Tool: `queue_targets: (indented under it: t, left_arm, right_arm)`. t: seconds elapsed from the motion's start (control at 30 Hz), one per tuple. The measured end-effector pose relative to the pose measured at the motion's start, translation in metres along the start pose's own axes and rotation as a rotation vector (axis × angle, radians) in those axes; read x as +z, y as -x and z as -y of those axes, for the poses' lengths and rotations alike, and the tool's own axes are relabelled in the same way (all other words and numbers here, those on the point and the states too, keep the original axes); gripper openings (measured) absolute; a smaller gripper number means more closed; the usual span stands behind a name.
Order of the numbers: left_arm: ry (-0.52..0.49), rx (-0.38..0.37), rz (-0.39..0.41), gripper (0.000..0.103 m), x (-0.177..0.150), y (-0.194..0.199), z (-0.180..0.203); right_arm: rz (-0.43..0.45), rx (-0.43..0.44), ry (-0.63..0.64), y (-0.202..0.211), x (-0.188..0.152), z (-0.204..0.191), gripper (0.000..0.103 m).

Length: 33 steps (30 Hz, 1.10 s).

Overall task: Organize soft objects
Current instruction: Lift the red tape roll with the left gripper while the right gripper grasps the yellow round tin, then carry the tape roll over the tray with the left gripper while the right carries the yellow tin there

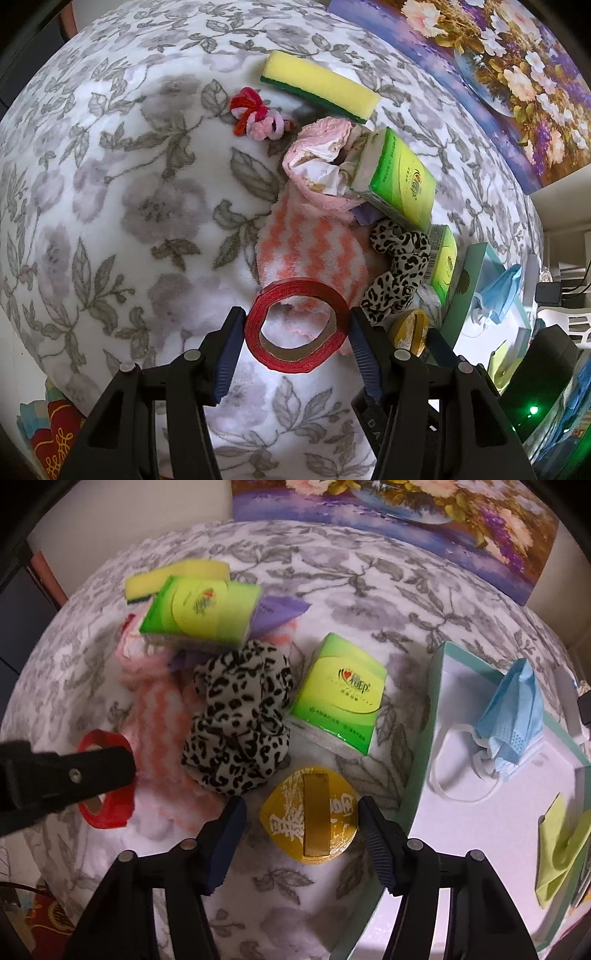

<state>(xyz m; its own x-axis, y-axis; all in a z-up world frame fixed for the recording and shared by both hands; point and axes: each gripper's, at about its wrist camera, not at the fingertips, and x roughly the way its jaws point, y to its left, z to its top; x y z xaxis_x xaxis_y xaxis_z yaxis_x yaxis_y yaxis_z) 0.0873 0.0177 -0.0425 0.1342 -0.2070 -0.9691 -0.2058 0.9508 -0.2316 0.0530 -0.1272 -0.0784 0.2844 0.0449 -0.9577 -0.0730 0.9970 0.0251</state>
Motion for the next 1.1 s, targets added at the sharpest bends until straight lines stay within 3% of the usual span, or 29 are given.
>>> queue_targets:
  t: [0.2, 0.47, 1.1]
  left_arm:
    - [-0.002, 0.004, -0.002, 0.058, 0.001, -0.001, 0.0]
    - [-0.006, 0.01, -0.01, 0.058, 0.001, -0.006, 0.0]
    - [-0.024, 0.019, 0.002, 0.058, 0.001, -0.005, 0.004]
  right_arm:
    - [0.007, 0.033, -0.027, 0.003, -0.001, 0.003, 0.065]
    - [-0.007, -0.01, -0.018, -0.003, -0.003, 0.001, 0.056]
    - [0.007, -0.012, -0.036, -0.01, -0.005, -0.001, 0.054]
